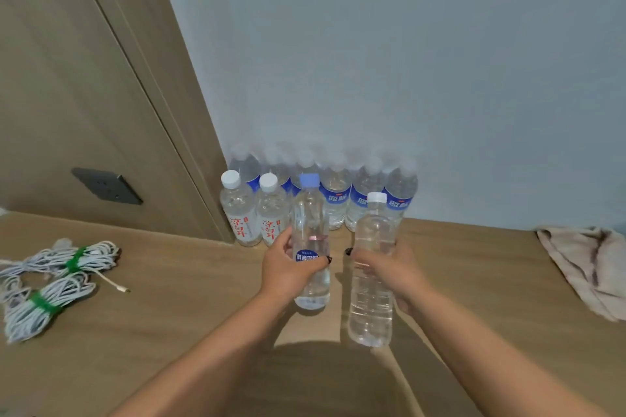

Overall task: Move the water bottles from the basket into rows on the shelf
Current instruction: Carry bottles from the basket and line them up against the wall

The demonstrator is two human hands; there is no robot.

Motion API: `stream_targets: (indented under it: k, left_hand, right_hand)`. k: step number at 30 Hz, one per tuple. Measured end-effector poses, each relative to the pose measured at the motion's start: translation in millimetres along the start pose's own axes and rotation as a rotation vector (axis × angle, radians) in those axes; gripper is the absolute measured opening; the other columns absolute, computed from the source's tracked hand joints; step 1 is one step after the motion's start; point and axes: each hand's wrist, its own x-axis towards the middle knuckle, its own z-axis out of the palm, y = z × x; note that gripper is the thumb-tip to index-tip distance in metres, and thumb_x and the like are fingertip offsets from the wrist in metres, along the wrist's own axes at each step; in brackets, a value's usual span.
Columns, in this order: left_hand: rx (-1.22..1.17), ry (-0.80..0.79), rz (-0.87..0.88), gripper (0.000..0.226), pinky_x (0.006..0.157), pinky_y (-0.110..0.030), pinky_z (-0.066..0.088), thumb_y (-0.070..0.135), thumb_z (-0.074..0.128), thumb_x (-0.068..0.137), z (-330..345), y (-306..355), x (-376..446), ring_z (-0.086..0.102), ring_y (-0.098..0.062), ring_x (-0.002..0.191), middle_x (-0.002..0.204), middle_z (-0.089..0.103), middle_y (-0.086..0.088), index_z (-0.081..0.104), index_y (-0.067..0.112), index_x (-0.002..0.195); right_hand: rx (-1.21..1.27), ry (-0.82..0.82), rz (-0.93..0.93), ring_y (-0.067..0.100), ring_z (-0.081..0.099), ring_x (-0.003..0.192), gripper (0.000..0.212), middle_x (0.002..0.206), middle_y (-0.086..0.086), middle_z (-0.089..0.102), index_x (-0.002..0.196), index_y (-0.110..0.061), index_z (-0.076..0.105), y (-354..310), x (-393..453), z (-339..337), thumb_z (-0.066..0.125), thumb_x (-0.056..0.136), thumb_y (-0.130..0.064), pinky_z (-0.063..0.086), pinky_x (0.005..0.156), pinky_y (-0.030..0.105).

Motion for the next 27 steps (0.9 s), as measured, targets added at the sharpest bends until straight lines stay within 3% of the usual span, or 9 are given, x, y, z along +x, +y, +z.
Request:
stream_targets:
  k: [3,7,11,14,19,23,27]
  left_hand:
    - [0.027,0.025,0.02,0.061,0.064,0.001,0.042,0.005,0.087,0.061,5.5,-9.2,11.1,0.059,0.006,0.091,0.097,0.065,0.02,0.057,0.03,0.108]
    - [0.029,-0.008,0.039,0.074,0.071,-0.004,0.047,-0.004,0.082,0.063,8.6,-24.0,29.9,0.059,0.008,0.095,0.106,0.06,0.018,0.041,0.026,0.117]
    - [0.087,0.015,0.087,0.072,0.085,-0.024,0.054,0.003,0.082,0.061,9.9,-35.5,50.9,0.063,0.003,0.096,0.103,0.063,0.015,0.038,0.027,0.114]
    - [0.06,0.051,0.124,0.071,0.088,-0.039,0.056,0.012,0.082,0.057,14.0,-48.1,60.5,0.066,-0.006,0.095,0.102,0.064,0.014,0.04,0.034,0.111]
    - [0.001,0.113,0.121,0.072,0.086,-0.045,0.056,0.024,0.078,0.054,18.9,-71.0,58.4,0.066,-0.017,0.1,0.109,0.062,0.003,0.037,0.054,0.104]
    - [0.028,0.148,0.128,0.071,0.094,-0.039,0.053,0.02,0.081,0.057,17.4,-73.9,56.3,0.06,-0.016,0.109,0.118,0.055,0.0,0.04,0.047,0.108]
    - [0.163,0.192,0.118,0.082,0.098,-0.026,0.04,0.017,0.086,0.059,17.2,-79.3,48.9,0.045,-0.011,0.113,0.121,0.042,0.004,0.042,0.019,0.128]
  right_hand:
    - [-0.101,0.045,-0.026,0.017,0.069,0.087,0.071,0.097,-0.004,0.07,0.11,-0.023,0.056,0.8,18.5,10.2,0.084,0.047,-0.041,0.058,0.08,0.041]
    - [-0.175,0.054,-0.057,0.015,0.065,0.086,0.06,0.096,-0.003,0.065,0.107,-0.02,0.049,-5.5,35.0,19.6,0.085,0.061,-0.031,0.056,0.079,0.038]
    - [-0.228,0.082,-0.112,0.014,0.064,0.089,0.063,0.1,-0.003,0.066,0.112,-0.019,0.051,-5.7,51.4,23.2,0.087,0.06,-0.022,0.049,0.071,0.029]
    - [-0.224,0.1,-0.131,0.017,0.066,0.092,0.065,0.1,-0.003,0.068,0.111,-0.019,0.054,-0.1,61.5,25.4,0.089,0.055,-0.018,0.054,0.079,0.035]
    - [-0.161,0.136,-0.207,0.018,0.068,0.094,0.072,0.101,0.0,0.07,0.111,-0.016,0.057,24.0,58.6,32.3,0.089,0.047,-0.017,0.056,0.082,0.038]
    - [-0.086,0.147,-0.245,0.016,0.066,0.095,0.074,0.105,0.002,0.067,0.11,-0.022,0.057,32.1,46.9,40.4,0.083,0.041,-0.032,0.054,0.081,0.033]
    - [-0.133,0.136,-0.264,-0.007,0.062,0.084,0.06,0.096,-0.009,0.063,0.103,-0.03,0.053,37.5,35.0,47.0,0.084,0.057,-0.006,0.048,0.071,0.012]
